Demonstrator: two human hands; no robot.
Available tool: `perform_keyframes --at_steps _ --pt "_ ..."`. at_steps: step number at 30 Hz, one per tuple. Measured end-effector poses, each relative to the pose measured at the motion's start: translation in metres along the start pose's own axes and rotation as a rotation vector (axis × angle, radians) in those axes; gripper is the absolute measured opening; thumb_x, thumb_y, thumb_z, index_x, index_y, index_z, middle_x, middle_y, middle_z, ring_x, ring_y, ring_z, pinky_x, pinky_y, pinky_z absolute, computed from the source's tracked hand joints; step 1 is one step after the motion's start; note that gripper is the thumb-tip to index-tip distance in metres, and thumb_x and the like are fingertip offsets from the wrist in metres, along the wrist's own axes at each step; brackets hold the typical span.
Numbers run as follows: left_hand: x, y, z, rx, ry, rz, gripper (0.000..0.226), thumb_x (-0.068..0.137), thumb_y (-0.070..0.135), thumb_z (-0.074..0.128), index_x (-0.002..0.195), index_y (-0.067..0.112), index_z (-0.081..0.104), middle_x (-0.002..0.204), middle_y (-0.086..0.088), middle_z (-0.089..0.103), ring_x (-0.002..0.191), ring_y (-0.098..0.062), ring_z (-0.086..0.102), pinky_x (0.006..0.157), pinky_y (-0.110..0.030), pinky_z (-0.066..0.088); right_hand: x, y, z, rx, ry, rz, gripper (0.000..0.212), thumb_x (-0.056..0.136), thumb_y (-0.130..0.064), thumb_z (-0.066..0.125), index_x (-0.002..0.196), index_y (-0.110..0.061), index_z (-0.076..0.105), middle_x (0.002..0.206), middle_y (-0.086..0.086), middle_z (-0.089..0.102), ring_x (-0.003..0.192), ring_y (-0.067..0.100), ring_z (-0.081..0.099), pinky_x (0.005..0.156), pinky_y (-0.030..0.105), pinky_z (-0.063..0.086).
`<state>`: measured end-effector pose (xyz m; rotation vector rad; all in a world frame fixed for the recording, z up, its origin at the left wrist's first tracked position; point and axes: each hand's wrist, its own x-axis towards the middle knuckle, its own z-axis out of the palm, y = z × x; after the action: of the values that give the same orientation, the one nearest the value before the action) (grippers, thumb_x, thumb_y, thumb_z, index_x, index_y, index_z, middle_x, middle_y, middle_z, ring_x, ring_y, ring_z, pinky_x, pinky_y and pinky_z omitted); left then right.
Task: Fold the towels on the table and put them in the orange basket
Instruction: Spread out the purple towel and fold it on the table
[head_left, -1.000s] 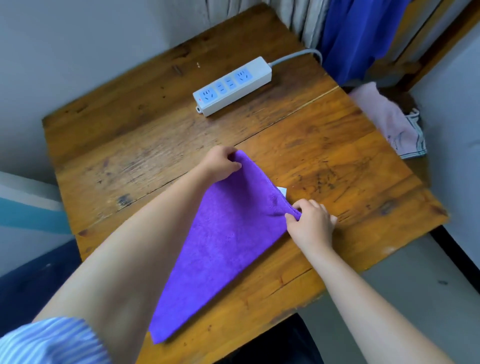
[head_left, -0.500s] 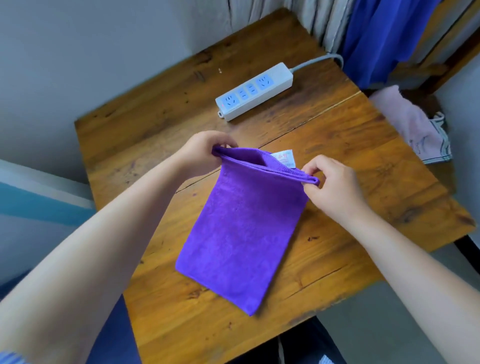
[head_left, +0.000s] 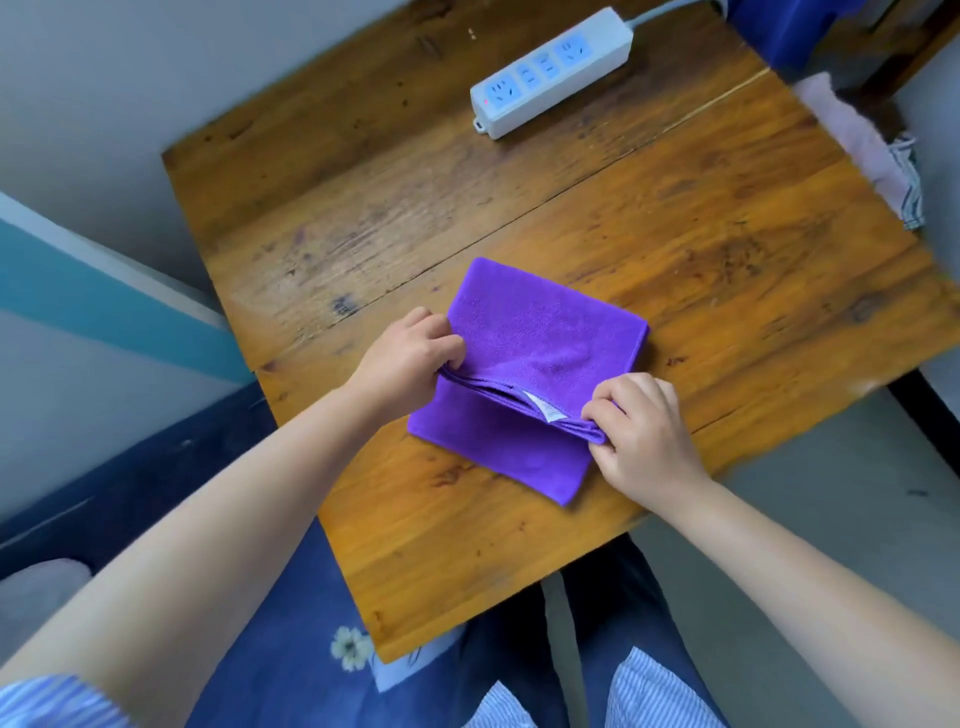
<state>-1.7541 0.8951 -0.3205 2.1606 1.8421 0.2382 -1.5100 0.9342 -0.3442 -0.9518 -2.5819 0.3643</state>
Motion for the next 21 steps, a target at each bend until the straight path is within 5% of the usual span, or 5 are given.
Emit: perform_keyframes --at_steps 7,15,21 --pt "-0.032 0.005 0.017 0.058 -0.032 0.079 0.019 0.043 -0.014 0.048 0.053 0.0 0.055 0.054 -0.014 0.054 0.051 -0.029 0.056 0.042 -0.025 0.047 -0.034 -0.015 0.014 0.011 -0.002 -0.063 0.021 0.062 -0.001 0.042 0.06 -0.003 0.062 0.073 0.008 0.07 0.071 0.025 0.068 0.069 0.03 0.033" --pt "-0.054 -0.002 0.028 0.167 -0.061 0.094 0.027 0.037 -0.019 0.065 0.053 0.001 0.054 0.053 -0.014 0.053 0.048 -0.027 0.055 0.039 -0.022 0.044 -0.046 -0.035 0.021 -0.057 -0.014 -0.151 0.028 0.066 0.003 0.038 0.058 -0.007 0.062 0.063 0.003 0.065 0.058 0.022 0.064 0.07 0.028 0.032" --pt "-0.066 -0.003 0.034 0.21 -0.127 0.032 0.034 0.035 -0.014 0.074 0.062 0.002 0.061 0.061 -0.015 0.059 0.052 -0.03 0.058 0.04 -0.024 0.045 -0.056 -0.039 0.027 -0.099 -0.13 -0.165 0.026 0.064 -0.004 0.039 0.064 -0.008 0.064 0.071 0.003 0.067 0.067 0.023 0.066 0.075 0.03 0.034"
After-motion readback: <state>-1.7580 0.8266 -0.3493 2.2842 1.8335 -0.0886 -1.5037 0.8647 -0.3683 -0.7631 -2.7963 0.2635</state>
